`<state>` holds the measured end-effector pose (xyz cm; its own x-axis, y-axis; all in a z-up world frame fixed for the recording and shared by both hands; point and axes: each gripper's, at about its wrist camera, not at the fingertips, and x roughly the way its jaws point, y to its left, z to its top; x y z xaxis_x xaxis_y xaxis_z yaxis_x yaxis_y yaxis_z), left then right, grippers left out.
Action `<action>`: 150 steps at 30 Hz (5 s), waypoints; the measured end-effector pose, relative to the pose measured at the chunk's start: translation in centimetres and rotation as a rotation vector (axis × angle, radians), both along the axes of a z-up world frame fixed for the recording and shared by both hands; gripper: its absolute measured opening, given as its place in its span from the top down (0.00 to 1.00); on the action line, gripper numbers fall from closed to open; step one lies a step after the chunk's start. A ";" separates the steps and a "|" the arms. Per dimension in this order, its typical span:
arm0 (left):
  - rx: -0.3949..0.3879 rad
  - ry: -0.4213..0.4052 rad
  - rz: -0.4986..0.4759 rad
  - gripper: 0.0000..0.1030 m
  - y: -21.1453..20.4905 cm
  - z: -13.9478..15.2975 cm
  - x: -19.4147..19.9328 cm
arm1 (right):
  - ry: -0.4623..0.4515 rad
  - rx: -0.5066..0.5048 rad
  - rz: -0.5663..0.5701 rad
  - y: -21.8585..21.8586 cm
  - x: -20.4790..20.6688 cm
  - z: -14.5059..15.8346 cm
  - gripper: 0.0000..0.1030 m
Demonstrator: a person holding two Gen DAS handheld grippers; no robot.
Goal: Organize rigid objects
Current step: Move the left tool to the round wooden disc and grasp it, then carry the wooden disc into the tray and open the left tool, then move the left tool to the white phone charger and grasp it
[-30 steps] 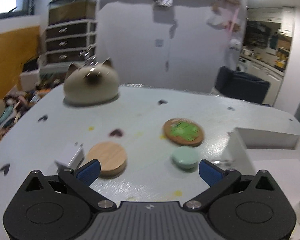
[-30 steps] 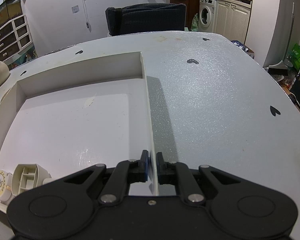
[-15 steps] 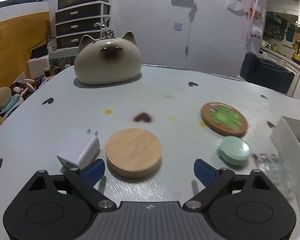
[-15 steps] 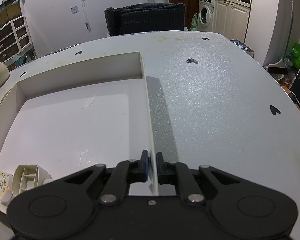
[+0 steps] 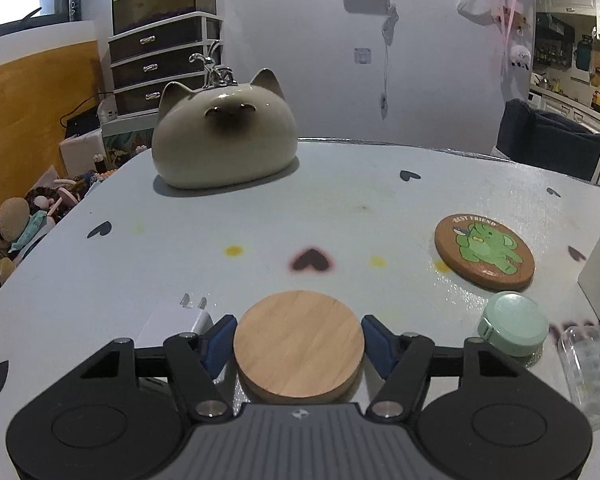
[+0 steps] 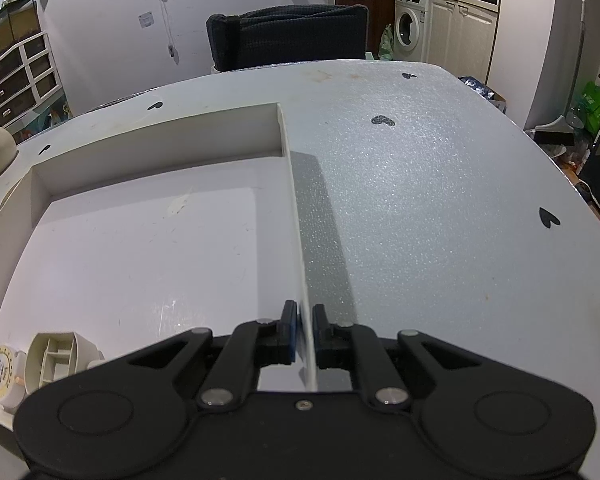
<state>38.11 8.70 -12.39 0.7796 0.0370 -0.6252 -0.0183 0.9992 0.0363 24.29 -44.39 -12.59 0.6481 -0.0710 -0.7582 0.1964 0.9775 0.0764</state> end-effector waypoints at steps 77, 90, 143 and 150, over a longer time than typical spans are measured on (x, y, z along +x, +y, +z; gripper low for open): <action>-0.170 0.266 -0.708 0.15 -38.2 0.5 -6.9 | -0.002 0.019 0.012 -0.3 0.0 0.0 0.93; -0.176 0.193 -0.710 0.00 -35.8 3.5 -8.5 | -0.003 0.023 0.016 -0.4 0.1 0.1 0.93; -0.042 -0.036 -0.225 0.12 3.7 5.5 -1.7 | 0.005 0.000 0.031 -0.2 0.2 0.1 0.93; -0.035 0.055 -0.176 0.30 6.7 2.6 0.1 | 0.008 -0.001 0.024 0.0 0.3 0.0 0.93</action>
<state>38.22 15.37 -9.75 0.7365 -0.1194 -0.6659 0.1581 0.9874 -0.0023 24.57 -44.43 -12.56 0.6437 -0.0556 -0.7633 0.1731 0.9821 0.0744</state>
